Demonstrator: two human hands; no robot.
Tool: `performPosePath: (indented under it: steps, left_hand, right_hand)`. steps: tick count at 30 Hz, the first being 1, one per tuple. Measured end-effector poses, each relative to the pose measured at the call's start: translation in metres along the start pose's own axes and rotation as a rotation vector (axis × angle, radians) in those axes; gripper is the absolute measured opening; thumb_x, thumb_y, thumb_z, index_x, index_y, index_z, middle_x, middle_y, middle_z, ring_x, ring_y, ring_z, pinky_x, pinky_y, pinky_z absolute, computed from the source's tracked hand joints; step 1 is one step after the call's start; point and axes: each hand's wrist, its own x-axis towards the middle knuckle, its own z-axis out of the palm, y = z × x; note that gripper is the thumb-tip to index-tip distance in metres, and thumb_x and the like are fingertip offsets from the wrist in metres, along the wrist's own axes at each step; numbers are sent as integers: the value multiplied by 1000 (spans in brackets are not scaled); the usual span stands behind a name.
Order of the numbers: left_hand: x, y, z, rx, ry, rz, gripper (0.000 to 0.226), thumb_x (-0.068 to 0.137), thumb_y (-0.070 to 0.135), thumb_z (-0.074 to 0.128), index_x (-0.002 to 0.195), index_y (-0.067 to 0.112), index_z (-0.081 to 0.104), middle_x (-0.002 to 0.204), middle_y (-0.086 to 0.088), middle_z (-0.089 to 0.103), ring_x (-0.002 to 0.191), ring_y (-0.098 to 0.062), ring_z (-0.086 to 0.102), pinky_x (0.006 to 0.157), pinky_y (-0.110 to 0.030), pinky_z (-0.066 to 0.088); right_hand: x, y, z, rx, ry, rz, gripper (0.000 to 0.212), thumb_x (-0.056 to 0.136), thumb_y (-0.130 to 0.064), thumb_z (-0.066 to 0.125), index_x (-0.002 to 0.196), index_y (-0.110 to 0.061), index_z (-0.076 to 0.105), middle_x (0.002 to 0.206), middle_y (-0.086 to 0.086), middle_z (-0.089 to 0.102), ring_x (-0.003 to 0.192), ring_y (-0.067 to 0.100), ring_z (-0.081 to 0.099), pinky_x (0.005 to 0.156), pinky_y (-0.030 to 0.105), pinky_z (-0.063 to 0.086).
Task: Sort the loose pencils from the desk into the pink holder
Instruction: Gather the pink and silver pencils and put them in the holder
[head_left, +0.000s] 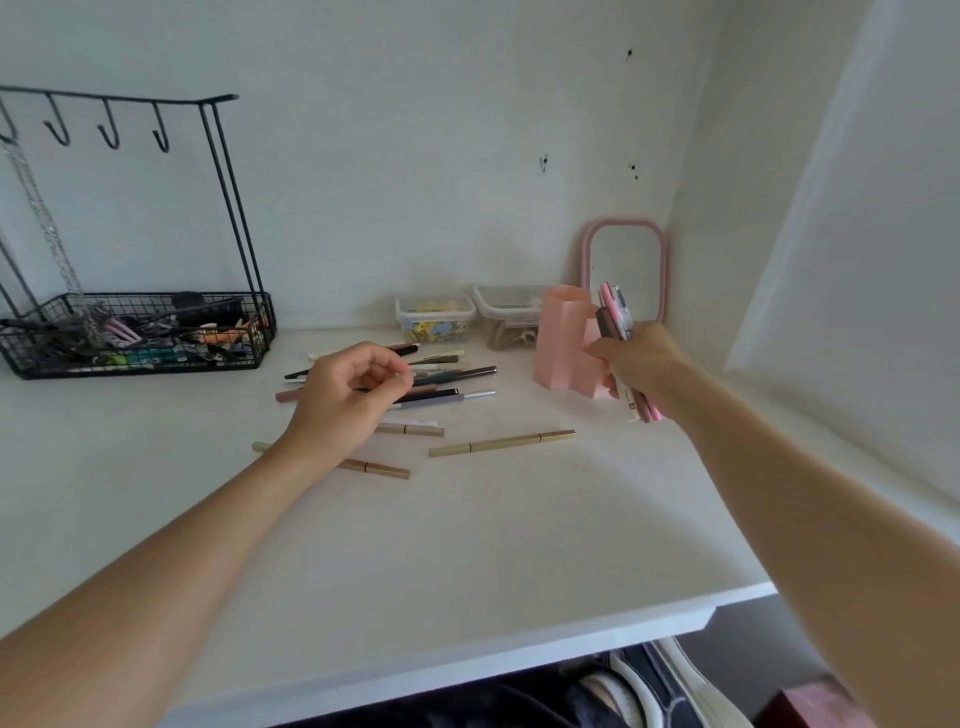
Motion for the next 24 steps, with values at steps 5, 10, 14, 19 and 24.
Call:
performPosePath:
  steps: [5, 10, 14, 19, 24]
  left_hand:
    - [4, -3, 0, 15, -9, -2, 7, 89, 8, 73, 89, 15, 73, 73, 11, 68, 66, -1, 59, 64, -14, 48]
    - [6, -7, 0, 7, -7, 12, 8, 89, 9, 74, 89, 17, 73, 73, 14, 68, 67, -1, 60, 65, -16, 48]
    - [6, -8, 0, -6, -13, 12, 9, 88, 8, 74, 88, 17, 73, 72, 13, 68, 68, -4, 60, 65, -19, 49]
    - [7, -9, 1, -6, -15, 26, 11, 88, 5, 74, 87, 16, 73, 71, 13, 67, 68, -5, 59, 64, -16, 47]
    - [7, -8, 3, -11, -21, 30, 7, 88, 5, 73, 89, 12, 73, 76, 1, 67, 69, -7, 59, 64, -16, 47]
  right_hand:
    - [-17, -7, 1, 75, -46, -39, 7, 87, -10, 64, 90, -12, 57, 78, 12, 69, 54, 20, 61, 53, 31, 54]
    - [-4, -28, -25, 494, 163, -61, 8, 92, -14, 62, 89, -12, 55, 76, 7, 72, 54, 16, 63, 55, 31, 56]
    - [33, -41, -30, 820, 164, -33, 7, 87, -13, 64, 86, -9, 58, 63, 5, 60, 51, 19, 55, 55, 29, 52]
    - [64, -38, -12, 909, 114, 67, 13, 89, -12, 63, 79, -11, 55, 61, 4, 56, 45, 17, 51, 56, 28, 51]
    - [82, -46, -10, 1020, 80, 39, 10, 90, -9, 61, 87, -10, 52, 61, 4, 55, 44, 16, 51, 54, 27, 52]
